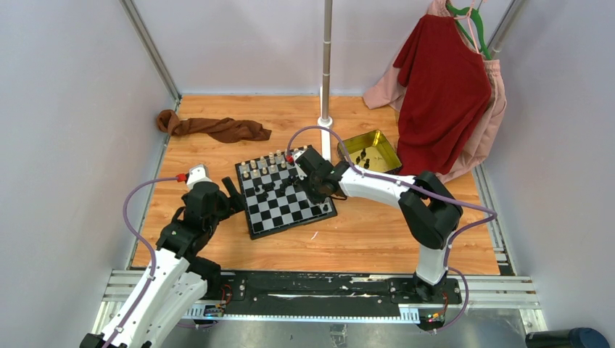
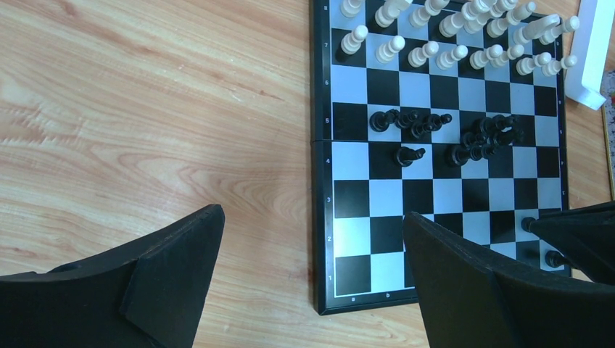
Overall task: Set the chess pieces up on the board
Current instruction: Place the chess piece on the chessboard.
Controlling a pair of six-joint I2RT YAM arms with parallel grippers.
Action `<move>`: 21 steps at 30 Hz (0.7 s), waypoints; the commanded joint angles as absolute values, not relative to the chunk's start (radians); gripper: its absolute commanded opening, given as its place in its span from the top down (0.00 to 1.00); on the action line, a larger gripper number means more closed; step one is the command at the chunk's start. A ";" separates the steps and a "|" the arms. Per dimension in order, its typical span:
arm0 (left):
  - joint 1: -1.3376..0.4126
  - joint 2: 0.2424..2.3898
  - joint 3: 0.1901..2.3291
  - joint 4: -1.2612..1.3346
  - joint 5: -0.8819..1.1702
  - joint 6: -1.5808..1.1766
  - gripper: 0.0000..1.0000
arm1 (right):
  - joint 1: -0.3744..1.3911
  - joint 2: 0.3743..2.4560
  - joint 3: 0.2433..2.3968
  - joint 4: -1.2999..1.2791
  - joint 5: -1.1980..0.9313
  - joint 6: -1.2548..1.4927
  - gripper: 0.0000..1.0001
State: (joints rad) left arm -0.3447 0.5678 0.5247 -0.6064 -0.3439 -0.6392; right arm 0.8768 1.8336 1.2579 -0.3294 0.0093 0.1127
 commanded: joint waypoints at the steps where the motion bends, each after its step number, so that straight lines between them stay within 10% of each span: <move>1: -0.353 0.572 0.509 -0.591 -0.347 -0.635 0.00 | 0.886 1.848 1.249 -0.334 0.015 0.125 0.87; 21: -0.353 0.570 0.512 -0.592 -0.342 -0.634 0.00 | 0.886 1.833 1.320 -0.388 0.020 0.107 0.64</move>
State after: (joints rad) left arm -0.3447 0.5686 0.5247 -0.6064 -0.3431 -0.6388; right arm 0.8768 1.8336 1.2682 -0.3420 0.0097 0.1154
